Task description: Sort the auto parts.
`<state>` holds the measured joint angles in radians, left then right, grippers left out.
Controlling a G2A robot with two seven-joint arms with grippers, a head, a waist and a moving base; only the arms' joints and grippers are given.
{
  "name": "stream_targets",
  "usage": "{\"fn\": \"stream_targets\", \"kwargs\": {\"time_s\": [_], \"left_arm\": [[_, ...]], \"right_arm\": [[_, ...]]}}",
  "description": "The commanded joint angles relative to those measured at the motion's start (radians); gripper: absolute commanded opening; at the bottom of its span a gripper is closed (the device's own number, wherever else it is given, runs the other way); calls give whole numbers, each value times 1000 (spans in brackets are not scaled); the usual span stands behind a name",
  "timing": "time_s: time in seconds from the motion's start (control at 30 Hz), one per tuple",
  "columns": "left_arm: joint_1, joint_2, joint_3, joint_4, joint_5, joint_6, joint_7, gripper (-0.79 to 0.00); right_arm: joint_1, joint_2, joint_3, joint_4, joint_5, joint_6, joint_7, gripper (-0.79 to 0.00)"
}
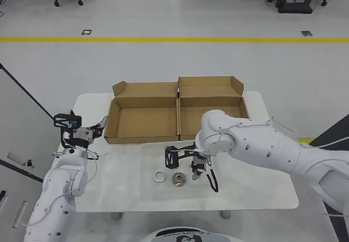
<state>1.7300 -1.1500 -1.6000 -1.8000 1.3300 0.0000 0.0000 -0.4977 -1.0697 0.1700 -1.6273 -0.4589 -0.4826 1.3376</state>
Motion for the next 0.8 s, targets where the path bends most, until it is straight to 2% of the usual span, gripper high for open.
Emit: {"fn": "stream_targets", "kwargs": {"time_s": [0.0,0.03,0.23,0.77], "left_arm": [[0,0,0,0,0,0,0,0],[0,0,0,0,0,0,0,0],[0,0,0,0,0,0,0,0],[0,0,0,0,0,0,0,0]], "right_arm": [[-9,-7,0,19,-5,-3,-3,-191],[-13,-10,0,31,-7,-4,-5,-240],[-28,-33,0,87,-31,-20,-20,-372],[-55,-93,0,175,-83,-32,-32,-428]]}}
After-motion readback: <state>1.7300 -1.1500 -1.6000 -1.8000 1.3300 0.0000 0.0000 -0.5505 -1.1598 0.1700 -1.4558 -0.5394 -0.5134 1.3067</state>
